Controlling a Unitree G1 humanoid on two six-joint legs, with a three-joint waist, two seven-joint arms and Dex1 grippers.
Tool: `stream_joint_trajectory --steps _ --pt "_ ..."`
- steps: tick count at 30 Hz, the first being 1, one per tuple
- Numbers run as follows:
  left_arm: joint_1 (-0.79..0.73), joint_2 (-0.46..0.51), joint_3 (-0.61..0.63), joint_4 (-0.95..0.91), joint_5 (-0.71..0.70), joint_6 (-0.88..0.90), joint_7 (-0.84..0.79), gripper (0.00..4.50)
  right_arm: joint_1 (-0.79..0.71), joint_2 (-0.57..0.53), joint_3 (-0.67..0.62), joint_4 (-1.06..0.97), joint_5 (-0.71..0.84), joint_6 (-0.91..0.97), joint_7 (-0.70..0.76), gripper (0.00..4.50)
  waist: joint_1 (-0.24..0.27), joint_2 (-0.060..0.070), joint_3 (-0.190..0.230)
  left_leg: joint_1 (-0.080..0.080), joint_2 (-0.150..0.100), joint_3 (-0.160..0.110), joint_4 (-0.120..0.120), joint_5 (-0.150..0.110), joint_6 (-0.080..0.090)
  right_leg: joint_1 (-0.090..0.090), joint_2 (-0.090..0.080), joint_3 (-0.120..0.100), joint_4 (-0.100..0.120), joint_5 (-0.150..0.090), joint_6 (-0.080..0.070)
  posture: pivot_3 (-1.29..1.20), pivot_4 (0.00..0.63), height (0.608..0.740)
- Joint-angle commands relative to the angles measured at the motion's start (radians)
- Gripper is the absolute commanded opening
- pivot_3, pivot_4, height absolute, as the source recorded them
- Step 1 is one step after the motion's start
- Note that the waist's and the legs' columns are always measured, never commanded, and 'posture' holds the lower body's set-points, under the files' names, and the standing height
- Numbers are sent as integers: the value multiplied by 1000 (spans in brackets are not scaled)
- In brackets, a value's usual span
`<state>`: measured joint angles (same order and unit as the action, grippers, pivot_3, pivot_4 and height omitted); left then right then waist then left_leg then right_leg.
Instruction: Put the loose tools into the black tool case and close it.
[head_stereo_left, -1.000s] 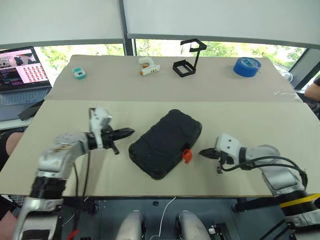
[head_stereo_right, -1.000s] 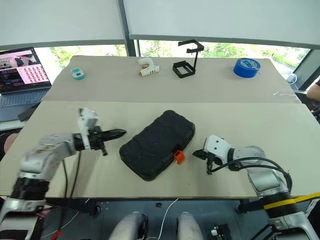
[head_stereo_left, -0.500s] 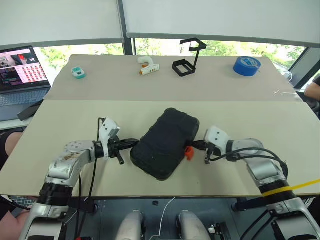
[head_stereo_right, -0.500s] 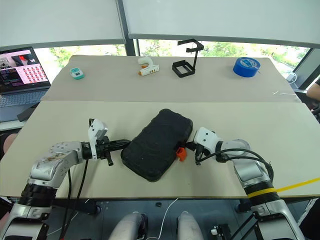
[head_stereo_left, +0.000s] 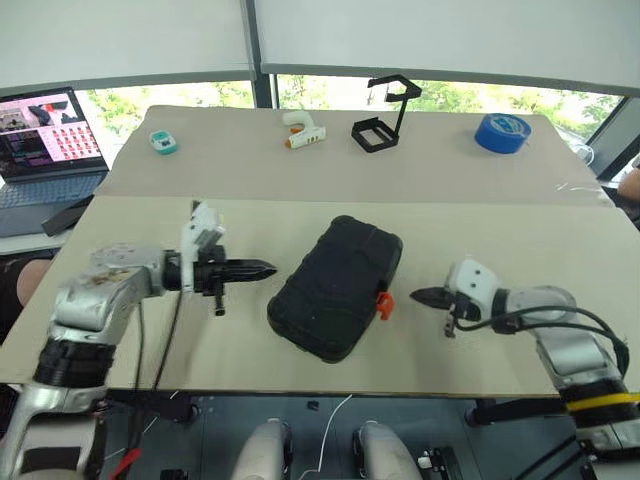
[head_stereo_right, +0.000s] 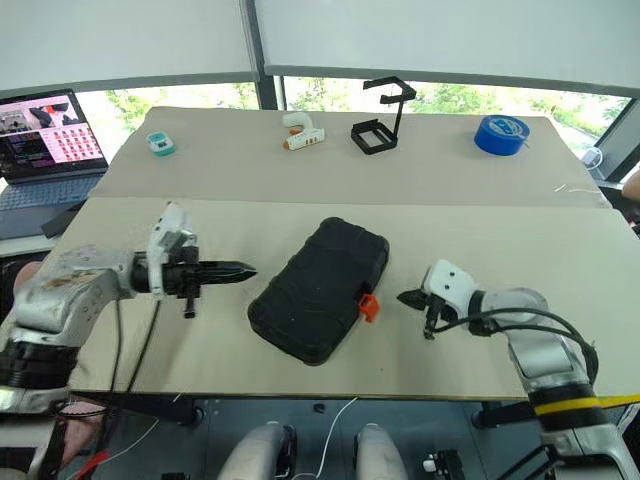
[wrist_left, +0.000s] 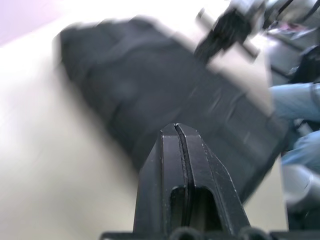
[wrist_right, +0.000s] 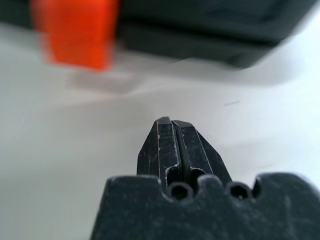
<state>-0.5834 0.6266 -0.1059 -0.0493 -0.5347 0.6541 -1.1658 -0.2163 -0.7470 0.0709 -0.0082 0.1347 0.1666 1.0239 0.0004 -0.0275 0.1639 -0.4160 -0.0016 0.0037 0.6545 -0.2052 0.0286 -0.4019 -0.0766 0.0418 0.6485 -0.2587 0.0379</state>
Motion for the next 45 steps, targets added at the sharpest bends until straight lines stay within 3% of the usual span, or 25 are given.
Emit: stream_joint_trajectory --steps 1,8,23,36,45 --pt "-68 -97 -81 80 109 -79 82 22 26 15 8 -102 33 61 -6 0 -4 0 0 0 0 0 1 0 0 0 0 0 0 0 0 0 150 740" --pt "-80 -164 -137 198 226 -176 129 22 16 63 55 -109 11 91 -44 0 -14 0 0 1 1 -1 2 0 0 0 2 0 1 0 0 0 150 740" --pt "-42 -155 -137 224 254 -194 110 22 -11 189 23 -86 81 26 -64 0 -16 0 0 3 1 -1 4 0 0 3 2 0 1 1 1 0 150 740" --pt "-52 -174 -212 232 308 -176 102 22 25 149 -39 -131 142 6 -25 0 -13 0 0 5 0 -1 4 0 1 6 1 0 1 1 1 0 150 740" --pt "-43 -195 -225 244 332 -166 103 22 13 153 -10 -159 169 76 -16 0 -13 0 0 10 0 -1 4 -1 2 13 1 -1 -1 0 1 0 150 740"
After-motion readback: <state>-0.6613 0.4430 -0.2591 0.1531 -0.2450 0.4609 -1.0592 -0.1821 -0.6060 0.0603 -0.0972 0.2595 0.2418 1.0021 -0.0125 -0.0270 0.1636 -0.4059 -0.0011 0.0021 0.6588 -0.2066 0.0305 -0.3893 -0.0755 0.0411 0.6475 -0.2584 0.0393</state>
